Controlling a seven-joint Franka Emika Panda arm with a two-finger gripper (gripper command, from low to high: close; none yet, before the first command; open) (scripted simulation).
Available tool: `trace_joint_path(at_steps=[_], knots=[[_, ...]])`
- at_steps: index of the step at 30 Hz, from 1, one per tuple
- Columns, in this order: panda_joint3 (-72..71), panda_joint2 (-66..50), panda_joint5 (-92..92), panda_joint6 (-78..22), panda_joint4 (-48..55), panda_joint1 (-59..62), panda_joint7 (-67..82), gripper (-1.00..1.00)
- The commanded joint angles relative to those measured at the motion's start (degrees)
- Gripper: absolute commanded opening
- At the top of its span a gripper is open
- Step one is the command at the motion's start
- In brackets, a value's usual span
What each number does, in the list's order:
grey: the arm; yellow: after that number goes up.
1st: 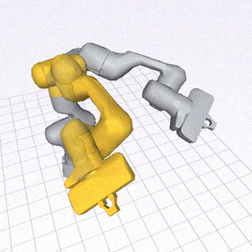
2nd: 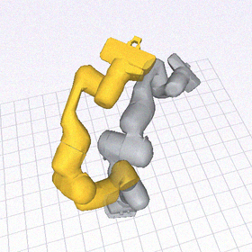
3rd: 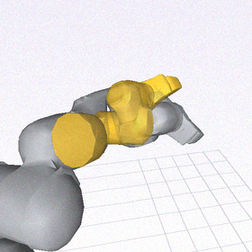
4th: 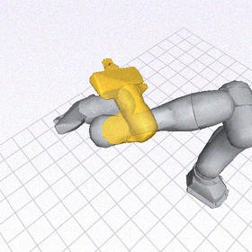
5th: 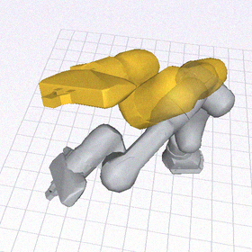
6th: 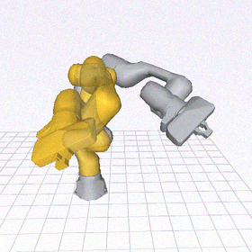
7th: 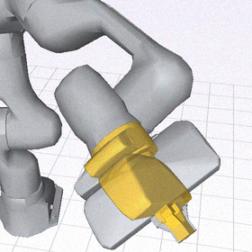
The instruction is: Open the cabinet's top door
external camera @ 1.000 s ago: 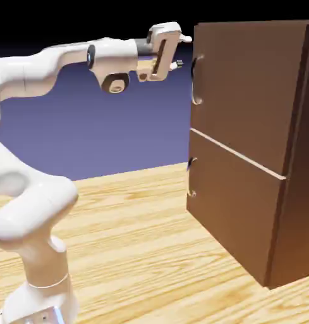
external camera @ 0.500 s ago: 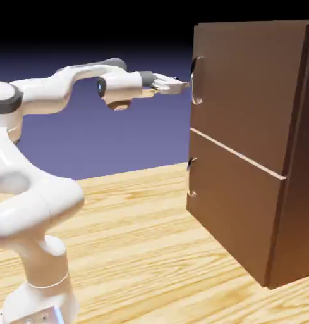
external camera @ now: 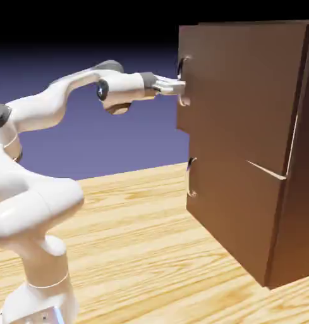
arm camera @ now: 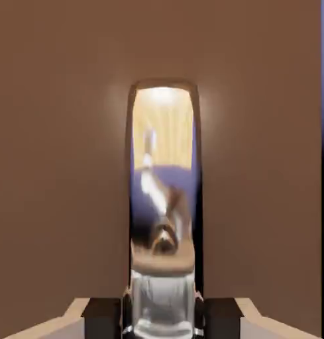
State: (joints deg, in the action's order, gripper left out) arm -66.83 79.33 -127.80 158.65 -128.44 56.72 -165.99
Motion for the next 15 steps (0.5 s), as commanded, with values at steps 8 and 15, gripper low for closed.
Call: trace_joint_path(at_steps=[8,15], knots=[[7.8,11.4,-1.9,-17.1,-14.5,-6.7,0.0,-1.0],[15.9,21.2,-1.1,-34.5,-27.5,-10.3,0.5,-1.0]])
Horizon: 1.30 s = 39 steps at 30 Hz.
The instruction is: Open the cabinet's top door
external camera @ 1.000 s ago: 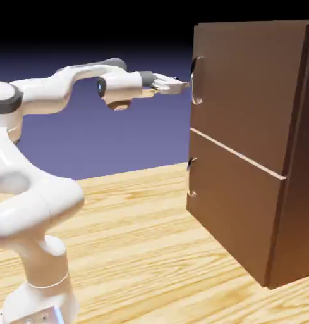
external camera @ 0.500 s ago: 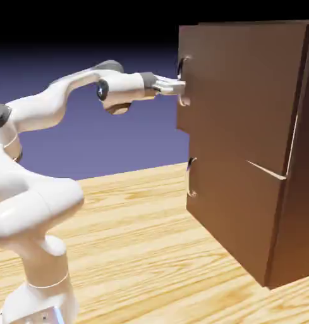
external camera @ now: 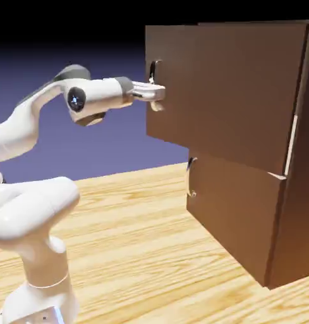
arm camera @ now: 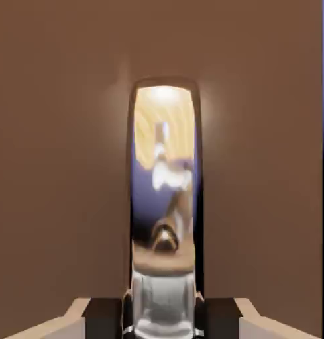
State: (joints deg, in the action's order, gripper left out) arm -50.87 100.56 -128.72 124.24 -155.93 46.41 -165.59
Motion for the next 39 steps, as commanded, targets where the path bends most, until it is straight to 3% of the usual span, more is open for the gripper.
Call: trace_joint_path(at_steps=[1,11,20,39], knots=[[1.9,0.0,0.8,-2.0,-2.1,-1.6,1.4,-1.0],[22.6,0.4,14.7,-19.3,-14.0,-6.9,10.0,-1.0],[36.7,0.1,22.0,-40.8,-16.8,6.2,12.8,-1.0],[68.8,-36.7,58.2,-64.5,-2.8,3.1,37.2,-1.0]])
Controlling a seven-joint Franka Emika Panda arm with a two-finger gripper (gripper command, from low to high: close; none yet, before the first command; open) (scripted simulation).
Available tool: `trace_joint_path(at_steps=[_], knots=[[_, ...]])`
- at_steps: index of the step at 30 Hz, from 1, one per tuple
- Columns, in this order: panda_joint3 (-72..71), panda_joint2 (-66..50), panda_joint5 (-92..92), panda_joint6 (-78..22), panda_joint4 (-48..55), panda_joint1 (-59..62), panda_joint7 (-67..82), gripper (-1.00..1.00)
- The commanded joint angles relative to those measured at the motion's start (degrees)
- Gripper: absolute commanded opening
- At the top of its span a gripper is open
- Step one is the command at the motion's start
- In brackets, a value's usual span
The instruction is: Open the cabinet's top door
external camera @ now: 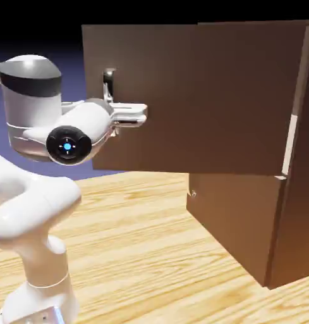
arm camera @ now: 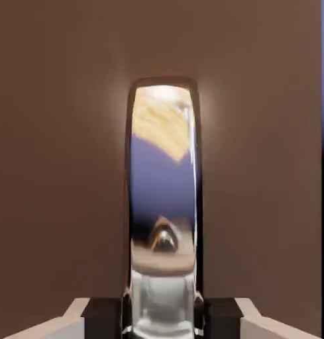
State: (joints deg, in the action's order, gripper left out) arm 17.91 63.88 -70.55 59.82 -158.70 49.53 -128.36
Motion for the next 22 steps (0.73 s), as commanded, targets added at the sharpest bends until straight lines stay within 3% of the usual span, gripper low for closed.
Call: trace_joint_path(at_steps=[1,22], knots=[[1.3,-2.1,1.6,-1.0,1.3,-0.9,1.2,-1.0],[28.1,-44.9,23.0,-28.3,38.6,-25.1,25.7,-1.0]])
